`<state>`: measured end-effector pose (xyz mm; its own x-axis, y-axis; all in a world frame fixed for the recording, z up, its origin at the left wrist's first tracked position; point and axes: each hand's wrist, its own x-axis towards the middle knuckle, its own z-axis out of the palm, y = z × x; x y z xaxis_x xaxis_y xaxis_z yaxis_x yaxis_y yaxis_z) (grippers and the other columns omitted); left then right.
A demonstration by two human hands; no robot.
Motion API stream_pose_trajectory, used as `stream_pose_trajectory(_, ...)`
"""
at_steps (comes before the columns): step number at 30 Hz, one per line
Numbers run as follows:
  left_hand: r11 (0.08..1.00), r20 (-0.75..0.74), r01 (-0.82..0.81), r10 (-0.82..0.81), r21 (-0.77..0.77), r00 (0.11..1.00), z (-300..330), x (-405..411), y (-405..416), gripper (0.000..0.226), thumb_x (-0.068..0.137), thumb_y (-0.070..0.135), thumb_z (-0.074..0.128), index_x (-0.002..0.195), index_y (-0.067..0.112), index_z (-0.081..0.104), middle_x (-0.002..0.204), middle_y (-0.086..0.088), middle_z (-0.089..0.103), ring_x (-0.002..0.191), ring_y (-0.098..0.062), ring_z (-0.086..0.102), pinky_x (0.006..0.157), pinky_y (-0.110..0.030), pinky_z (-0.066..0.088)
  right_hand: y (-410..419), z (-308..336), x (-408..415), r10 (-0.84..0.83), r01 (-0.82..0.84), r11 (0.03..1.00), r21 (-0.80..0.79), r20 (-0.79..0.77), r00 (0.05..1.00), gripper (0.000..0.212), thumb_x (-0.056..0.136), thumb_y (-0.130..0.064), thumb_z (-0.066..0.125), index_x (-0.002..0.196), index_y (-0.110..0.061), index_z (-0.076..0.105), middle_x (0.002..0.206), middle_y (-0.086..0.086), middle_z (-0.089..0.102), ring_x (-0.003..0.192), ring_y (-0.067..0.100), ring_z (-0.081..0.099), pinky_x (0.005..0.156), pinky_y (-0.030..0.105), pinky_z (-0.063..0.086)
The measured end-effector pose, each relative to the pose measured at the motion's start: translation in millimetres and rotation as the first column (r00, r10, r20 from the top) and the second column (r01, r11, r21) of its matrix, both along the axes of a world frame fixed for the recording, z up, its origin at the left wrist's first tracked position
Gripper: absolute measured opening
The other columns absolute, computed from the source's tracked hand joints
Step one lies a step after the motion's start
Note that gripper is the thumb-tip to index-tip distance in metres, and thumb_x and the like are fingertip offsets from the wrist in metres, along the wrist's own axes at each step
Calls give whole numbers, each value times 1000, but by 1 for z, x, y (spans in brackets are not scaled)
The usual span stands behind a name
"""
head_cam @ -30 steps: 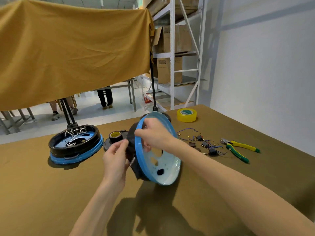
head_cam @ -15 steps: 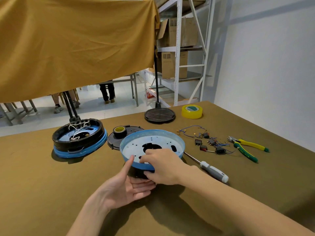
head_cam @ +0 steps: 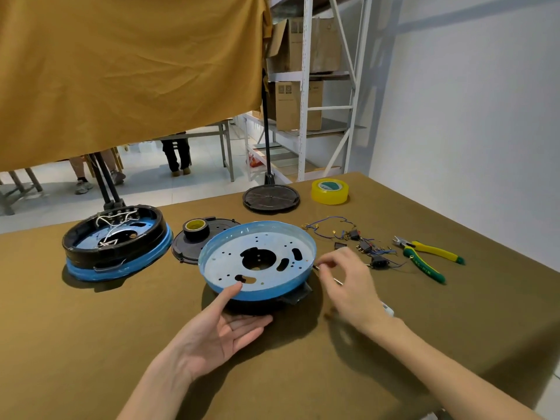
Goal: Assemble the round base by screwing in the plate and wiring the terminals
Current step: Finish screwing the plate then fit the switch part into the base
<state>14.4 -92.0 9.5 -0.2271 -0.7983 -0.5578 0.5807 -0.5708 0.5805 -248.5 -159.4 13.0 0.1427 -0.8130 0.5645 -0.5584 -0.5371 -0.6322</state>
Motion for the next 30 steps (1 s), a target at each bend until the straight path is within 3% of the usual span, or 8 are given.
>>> stream_pose_trajectory(3,999,75,-39,41,-28,996,-6,-6,-1,85,64,43,88,124,-5,51,119,-32,70,107,-38,74,87,-44,62,-39,-3,-33,-273,350,916,195,-337,901,23,96,-15,61,116,-18,70,115,2,61,110,21,59,99,41,50)
stream_pose_trajectory(6,996,120,-68,74,-51,990,-9,-10,-3,89,59,47,89,122,-5,52,116,-30,72,105,-36,75,86,-43,63,-65,-10,-61,-309,531,826,190,-634,709,35,95,-12,56,128,-16,68,124,12,57,112,31,58,95,43,51)
stream_pose_trajectory(15,996,92,-74,79,-53,993,-14,-8,-2,96,63,46,88,133,-6,49,119,-30,71,107,-36,74,79,-43,65,-74,-12,-74,-347,485,873,-55,-768,538,24,104,-29,56,119,-20,72,117,5,59,109,26,54,88,35,46)
stream_pose_trajectory(17,996,78,-73,77,-50,994,-13,-7,-2,95,63,45,89,132,-6,49,120,-30,71,108,-36,74,79,-44,65,-64,-7,-66,-353,466,883,-62,-741,571,22,106,-27,51,117,-15,65,117,7,61,105,26,56,86,36,47)
stream_pose_trajectory(20,997,70,-65,68,-41,995,-12,-7,-2,92,62,42,90,130,-7,52,120,-30,70,108,-36,74,79,-44,64,-46,11,-45,-267,329,942,64,-452,851,15,106,-21,52,108,-12,63,97,5,69,83,21,63,72,38,54)
stream_pose_trajectory(22,997,74,-64,67,-43,995,-11,-8,-1,90,62,39,90,129,-7,52,119,-31,70,107,-37,74,80,-45,64,-33,25,-23,-133,158,983,93,-232,964,11,101,-16,60,104,-12,70,89,-1,69,78,9,62,72,26,53)
stream_pose_trajectory(26,998,110,-43,47,-34,993,-8,-7,-1,87,60,30,90,128,-6,51,117,-33,70,104,-38,75,72,-41,65,-15,48,21,137,-134,984,117,-18,990,13,97,-14,67,102,-20,77,92,-11,69,85,0,62,73,11,46)
stream_pose_trajectory(30,999,111,50,-50,3,993,-1,10,-4,81,71,29,83,133,-10,49,123,-33,68,110,-37,73,79,-42,65,-15,56,47,342,-305,919,249,-117,932,18,99,-13,64,107,-22,77,96,-10,68,83,2,61,73,15,48)
